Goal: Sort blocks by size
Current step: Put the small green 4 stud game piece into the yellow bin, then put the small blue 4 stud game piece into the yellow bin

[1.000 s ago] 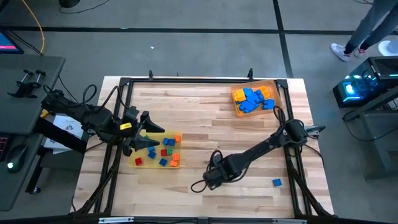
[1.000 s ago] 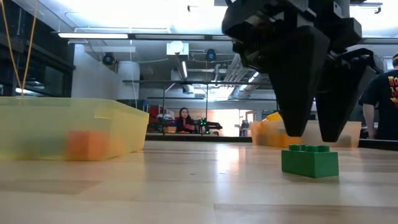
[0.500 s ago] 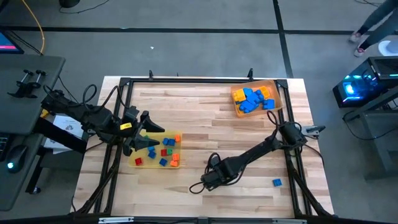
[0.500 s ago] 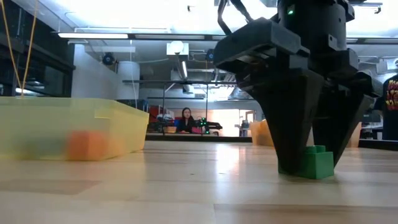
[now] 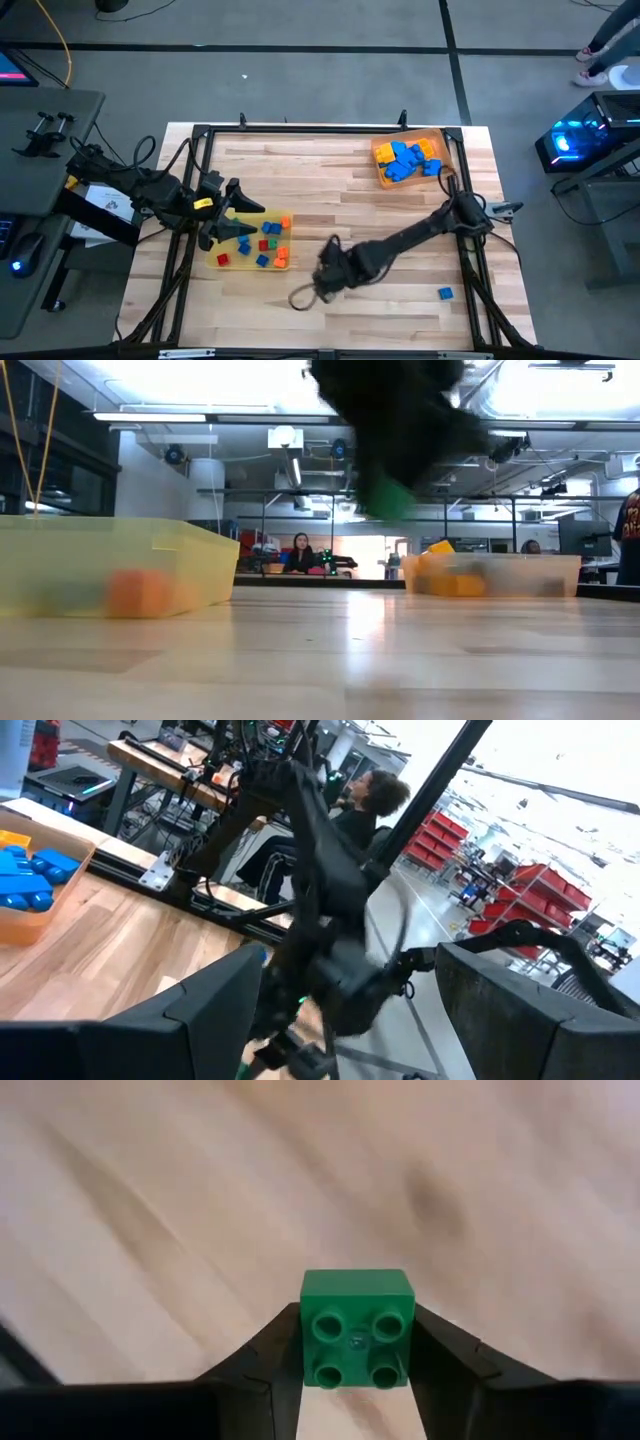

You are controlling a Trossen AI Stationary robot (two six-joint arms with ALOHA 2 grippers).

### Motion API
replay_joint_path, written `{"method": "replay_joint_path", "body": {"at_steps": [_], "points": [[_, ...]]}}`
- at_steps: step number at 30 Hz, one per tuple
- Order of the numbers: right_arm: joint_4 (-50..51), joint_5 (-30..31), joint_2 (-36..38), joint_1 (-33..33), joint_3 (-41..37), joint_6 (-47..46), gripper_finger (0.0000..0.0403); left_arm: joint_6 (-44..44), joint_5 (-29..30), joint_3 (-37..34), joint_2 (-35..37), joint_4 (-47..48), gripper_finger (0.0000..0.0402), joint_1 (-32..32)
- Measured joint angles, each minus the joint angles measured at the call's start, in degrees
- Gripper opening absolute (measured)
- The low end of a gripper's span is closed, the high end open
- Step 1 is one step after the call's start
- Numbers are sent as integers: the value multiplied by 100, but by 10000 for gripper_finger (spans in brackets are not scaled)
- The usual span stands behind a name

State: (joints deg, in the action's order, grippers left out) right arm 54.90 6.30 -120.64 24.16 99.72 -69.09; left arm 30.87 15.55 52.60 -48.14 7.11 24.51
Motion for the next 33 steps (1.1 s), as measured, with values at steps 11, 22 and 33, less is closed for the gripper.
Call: {"method": "replay_joint_path", "body": {"at_steps": [11,22,33], "points": [[-3680,1079,-55,-831,702,2291,141,102,24,0,-26,37,287,0],[-4067,705,-60,-1215,714,2650,301,99,159,0,-26,-15,287,-11],[1123,1079,1001,-728,120,2632,306,-203,170,0,-24,22,287,-15]]}}
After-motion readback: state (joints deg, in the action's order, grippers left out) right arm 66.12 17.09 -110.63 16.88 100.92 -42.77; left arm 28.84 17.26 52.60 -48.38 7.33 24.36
